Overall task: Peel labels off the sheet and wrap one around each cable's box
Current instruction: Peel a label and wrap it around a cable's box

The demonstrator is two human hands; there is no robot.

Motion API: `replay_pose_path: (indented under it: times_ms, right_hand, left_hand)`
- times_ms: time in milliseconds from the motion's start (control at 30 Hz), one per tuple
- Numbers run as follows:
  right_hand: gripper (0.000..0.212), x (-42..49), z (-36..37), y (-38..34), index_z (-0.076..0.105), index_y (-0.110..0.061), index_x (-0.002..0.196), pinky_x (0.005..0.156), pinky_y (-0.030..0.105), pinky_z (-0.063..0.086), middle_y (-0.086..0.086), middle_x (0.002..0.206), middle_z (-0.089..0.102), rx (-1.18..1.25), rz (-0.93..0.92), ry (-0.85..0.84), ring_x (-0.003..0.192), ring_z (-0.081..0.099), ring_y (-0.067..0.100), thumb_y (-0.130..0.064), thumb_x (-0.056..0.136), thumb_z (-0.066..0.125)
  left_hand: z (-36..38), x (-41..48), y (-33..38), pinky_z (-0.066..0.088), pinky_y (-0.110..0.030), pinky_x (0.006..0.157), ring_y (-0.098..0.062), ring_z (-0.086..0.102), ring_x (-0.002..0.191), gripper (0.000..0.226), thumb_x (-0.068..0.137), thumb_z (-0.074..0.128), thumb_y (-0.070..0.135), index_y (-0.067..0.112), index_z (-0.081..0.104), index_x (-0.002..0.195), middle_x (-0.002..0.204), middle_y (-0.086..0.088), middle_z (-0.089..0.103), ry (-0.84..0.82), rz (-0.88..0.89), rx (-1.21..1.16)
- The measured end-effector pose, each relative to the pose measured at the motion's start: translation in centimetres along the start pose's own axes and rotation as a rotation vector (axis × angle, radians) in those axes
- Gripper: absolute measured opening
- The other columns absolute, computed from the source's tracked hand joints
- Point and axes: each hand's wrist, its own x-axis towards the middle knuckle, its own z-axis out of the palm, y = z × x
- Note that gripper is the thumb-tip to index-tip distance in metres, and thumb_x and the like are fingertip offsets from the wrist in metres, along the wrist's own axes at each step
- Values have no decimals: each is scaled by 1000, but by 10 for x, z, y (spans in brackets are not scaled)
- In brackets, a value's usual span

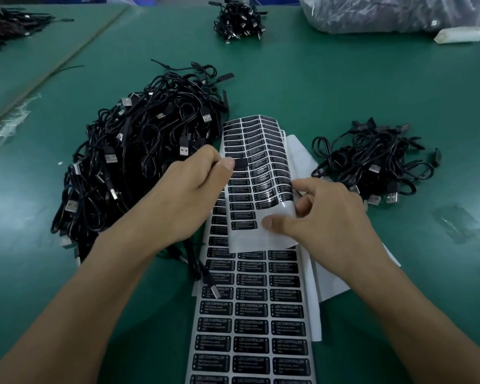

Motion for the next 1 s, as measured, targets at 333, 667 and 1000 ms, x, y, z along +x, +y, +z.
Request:
replay_pose_path:
  times_ms: [333,667,1000]
  right_hand:
    - [15,2,2,-3,60,-31,79,60,7,43,-13,73,65,147,-47,210,71,59,-4,-33,86,73]
    - [52,7,-4,-3,53,-43,117,39,19,39,2,93,74,650,259,-59,51,57,8,-9,83,73]
    - [66,6,2,-2,47,-42,127,52,17,51,-2,97,77,675,191,-87,80,73,11,-3,83,76]
  left_hand:
    - [12,-1,4,48,-21,52,-4,62,59,54,62,88,52,49,36,75,90,22,69,-138,20,84]
    - [8,0,6,49,-23,50,-8,54,54,67,57,94,34,25,31,76,82,11,73,-110,27,-60]
    - [15,-6,14,52,-23,55,-7,59,55,62,62,91,25,24,31,73,74,7,76,-76,74,-121]
